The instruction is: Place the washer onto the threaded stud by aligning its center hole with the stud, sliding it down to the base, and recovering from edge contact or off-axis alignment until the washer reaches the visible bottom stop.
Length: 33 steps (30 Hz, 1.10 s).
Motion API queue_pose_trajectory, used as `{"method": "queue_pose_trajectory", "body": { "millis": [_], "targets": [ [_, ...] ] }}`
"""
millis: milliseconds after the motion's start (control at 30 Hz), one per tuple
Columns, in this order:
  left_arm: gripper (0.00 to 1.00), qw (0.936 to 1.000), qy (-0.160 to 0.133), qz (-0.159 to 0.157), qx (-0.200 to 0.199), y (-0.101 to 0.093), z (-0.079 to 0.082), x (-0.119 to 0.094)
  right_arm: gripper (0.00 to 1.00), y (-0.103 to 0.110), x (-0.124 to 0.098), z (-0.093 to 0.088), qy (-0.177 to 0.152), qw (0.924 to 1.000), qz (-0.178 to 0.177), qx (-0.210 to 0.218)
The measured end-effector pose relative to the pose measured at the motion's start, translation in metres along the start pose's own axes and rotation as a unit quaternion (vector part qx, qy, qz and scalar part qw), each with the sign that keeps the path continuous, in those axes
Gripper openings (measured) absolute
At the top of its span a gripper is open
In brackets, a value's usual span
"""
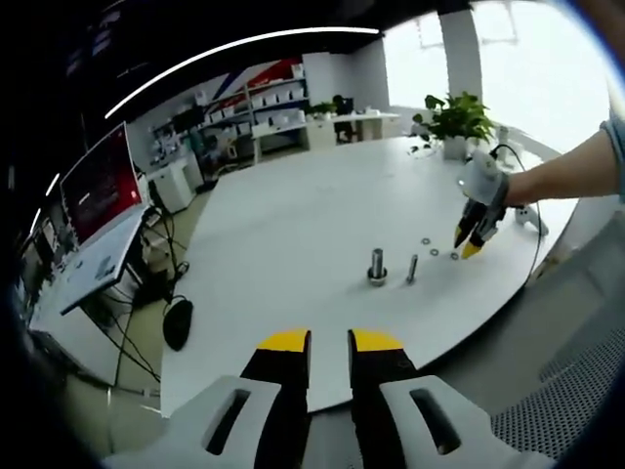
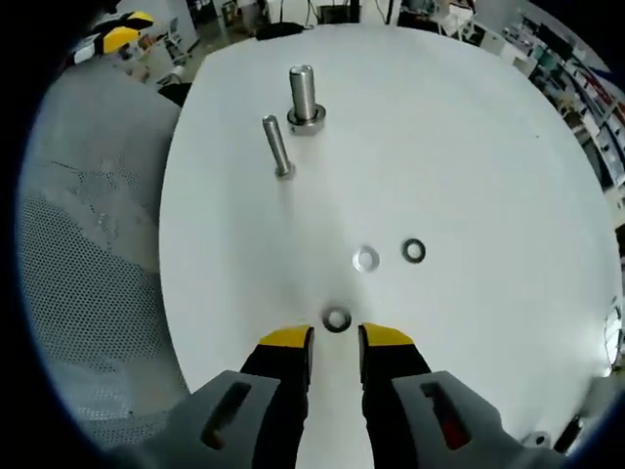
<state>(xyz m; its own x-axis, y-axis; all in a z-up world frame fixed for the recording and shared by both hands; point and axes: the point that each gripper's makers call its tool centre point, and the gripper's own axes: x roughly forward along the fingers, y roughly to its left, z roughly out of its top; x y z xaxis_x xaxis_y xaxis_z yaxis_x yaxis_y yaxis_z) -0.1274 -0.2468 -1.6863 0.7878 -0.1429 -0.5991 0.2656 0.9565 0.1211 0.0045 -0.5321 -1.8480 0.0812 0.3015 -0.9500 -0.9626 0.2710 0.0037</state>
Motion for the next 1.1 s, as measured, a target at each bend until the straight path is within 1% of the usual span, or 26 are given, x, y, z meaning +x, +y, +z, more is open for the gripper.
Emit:
{"method": "queue_pose_trajectory", "body": {
  "millis": [100,200,367,433,500,567,667,733,800,900,967,1000,1100],
  "targets": [
    [0.12,1.0000,0.000,0.001,-0.002,0.001,0.000,0.000,0.21,0.000,0.002,0.000,0.002,1.0000,0.001,0.002],
    [0.12,1.0000,0.001,0.001,-0.002,0.000,0.000,0.001,0.21,0.000,0.006,-0.001,0.011,0.9999,0.001,-0.005],
    [0.12,1.0000,0.001,0.002,-0.002,0.001,0.000,0.001,0.18,-0.003,0.006,0.002,0.009,0.9999,-0.003,-0.009],
    [0.12,1.0000,0.001,0.003,-0.003,0.002,0.001,0.001,0.15,-0.004,0.007,0.002,0.009,0.9999,-0.008,-0.010],
    [0.12,1.0000,0.001,0.004,-0.004,0.002,0.000,0.001,0.15,-0.004,0.006,0.003,0.009,0.9998,-0.009,-0.014],
    [0.12,1.0000,0.001,0.005,-0.004,0.002,0.000,0.001,0.14,-0.004,0.006,0.003,0.008,0.9995,-0.011,-0.028],
    [0.12,1.0000,0.003,0.005,-0.005,0.002,0.000,0.001,0.14,-0.004,0.005,0.002,0.010,0.9995,-0.014,-0.025],
    [0.12,1.0000,0.005,0.005,-0.005,0.002,-0.001,0.002,0.14,-0.003,0.002,0.004,0.005,0.9996,-0.015,-0.025],
    [0.12,1.0000,0.006,0.005,-0.004,0.002,-0.001,0.002,0.14,-0.003,-0.003,0.011,-0.007,0.9997,-0.013,-0.018],
    [0.12,1.0000,0.006,0.005,-0.003,0.002,-0.001,0.002,0.14,0.001,-0.009,0.019,-0.016,0.9995,-0.011,-0.023],
    [0.12,0.9999,0.009,0.005,-0.002,0.001,-0.002,0.001,0.14,0.005,-0.014,0.027,-0.027,0.9992,-0.010,-0.026],
    [0.12,0.9999,0.009,0.005,-0.001,0.001,-0.002,0.001,0.14,0.007,-0.016,0.033,-0.038,0.9990,-0.009,-0.021],
    [0.12,0.9999,0.009,0.006,-0.002,0.002,-0.002,0.001,0.14,0.009,-0.021,0.044,-0.051,0.9983,-0.012,-0.024]
  ]
}}
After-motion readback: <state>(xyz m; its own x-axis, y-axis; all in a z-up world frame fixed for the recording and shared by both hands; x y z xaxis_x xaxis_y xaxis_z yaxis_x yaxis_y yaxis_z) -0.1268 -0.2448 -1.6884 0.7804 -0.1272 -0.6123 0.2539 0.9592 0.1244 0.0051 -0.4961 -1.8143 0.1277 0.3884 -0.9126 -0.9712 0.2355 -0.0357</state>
